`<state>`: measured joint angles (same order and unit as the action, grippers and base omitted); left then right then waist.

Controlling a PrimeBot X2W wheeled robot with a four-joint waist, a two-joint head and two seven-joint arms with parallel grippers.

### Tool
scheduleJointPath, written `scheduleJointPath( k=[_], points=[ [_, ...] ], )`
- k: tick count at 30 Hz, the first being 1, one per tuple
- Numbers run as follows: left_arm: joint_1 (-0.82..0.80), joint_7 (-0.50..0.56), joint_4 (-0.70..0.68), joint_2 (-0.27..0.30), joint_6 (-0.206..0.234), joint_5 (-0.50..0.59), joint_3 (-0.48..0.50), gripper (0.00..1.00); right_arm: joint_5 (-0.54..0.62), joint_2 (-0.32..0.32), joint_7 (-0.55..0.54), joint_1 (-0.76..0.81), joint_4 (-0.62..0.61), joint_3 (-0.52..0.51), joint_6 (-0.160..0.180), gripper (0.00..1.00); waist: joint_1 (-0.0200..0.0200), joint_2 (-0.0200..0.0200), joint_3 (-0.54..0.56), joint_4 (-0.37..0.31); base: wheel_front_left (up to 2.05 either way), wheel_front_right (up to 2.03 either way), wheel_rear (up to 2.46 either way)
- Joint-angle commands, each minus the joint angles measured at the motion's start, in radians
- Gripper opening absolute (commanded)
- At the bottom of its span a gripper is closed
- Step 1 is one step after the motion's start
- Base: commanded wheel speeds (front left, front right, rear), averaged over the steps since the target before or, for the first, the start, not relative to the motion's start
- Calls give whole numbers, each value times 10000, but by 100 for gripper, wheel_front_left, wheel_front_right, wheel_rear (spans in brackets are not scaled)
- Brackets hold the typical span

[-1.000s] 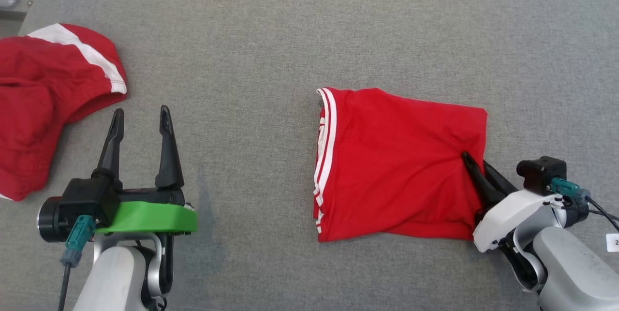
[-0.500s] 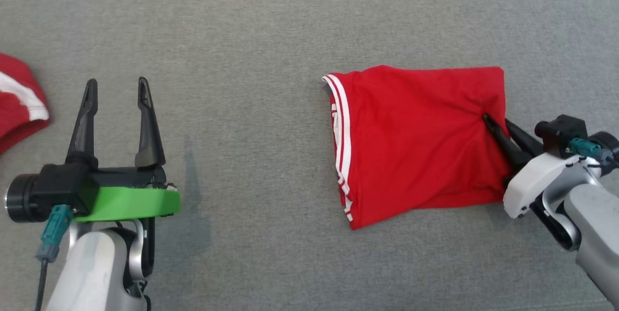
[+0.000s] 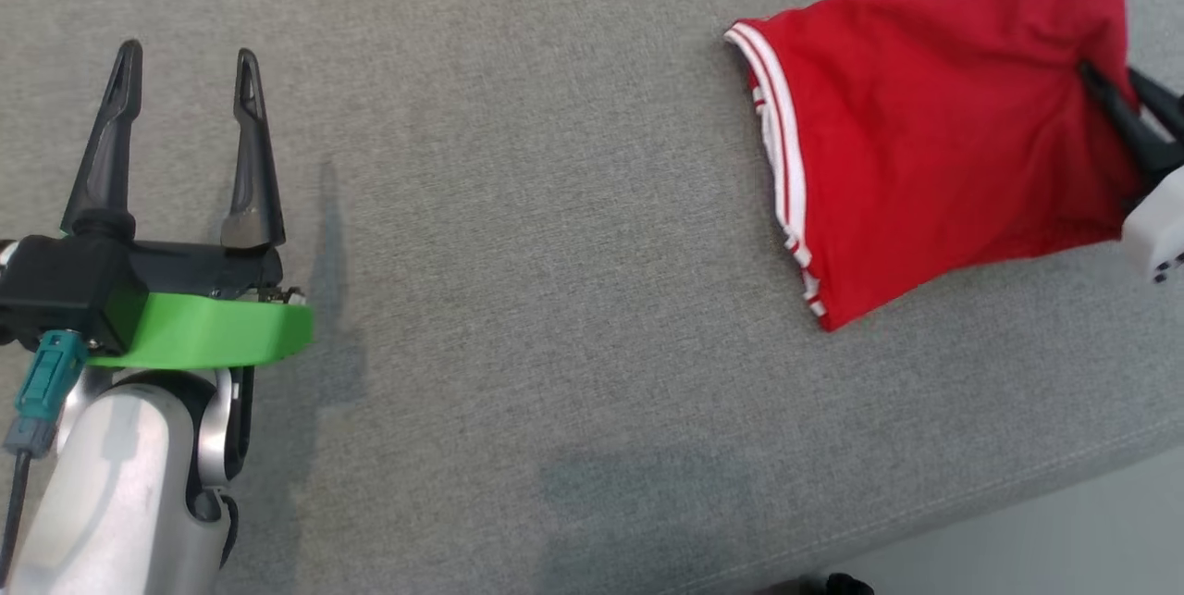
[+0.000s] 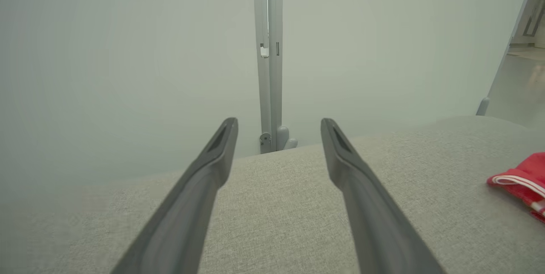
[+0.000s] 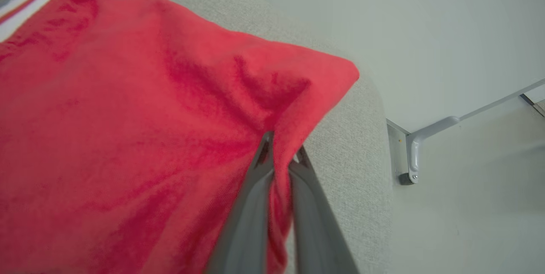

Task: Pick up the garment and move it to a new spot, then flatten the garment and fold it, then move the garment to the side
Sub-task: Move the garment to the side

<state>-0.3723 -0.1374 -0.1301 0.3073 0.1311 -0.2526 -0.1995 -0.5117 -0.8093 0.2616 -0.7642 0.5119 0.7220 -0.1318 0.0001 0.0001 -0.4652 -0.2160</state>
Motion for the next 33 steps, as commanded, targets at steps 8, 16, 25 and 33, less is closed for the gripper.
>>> scheduleJointPath(
  k=[8,16,25,33],
  points=[
    [-617,531,-530,424,-74,279,-113,100,-165,-467,53,-882,424,-1073,20,0,-1,-1,-1570,-865,0,0,0],
    [-799,770,-786,514,-82,395,-266,100,60,-111,54,-1030,1182,-2075,22,0,-1,-1,-2015,-746,0,0,0],
    [-842,872,-827,599,-3,412,-323,100,754,761,55,-708,1428,-3616,20,100,-1,-1,-2065,-774,0,0,0],
    [-293,586,-432,474,102,149,-263,100,1326,2241,55,378,39,-5842,20,100,-1,-1,-1204,-913,0,0,0]
  ],
)
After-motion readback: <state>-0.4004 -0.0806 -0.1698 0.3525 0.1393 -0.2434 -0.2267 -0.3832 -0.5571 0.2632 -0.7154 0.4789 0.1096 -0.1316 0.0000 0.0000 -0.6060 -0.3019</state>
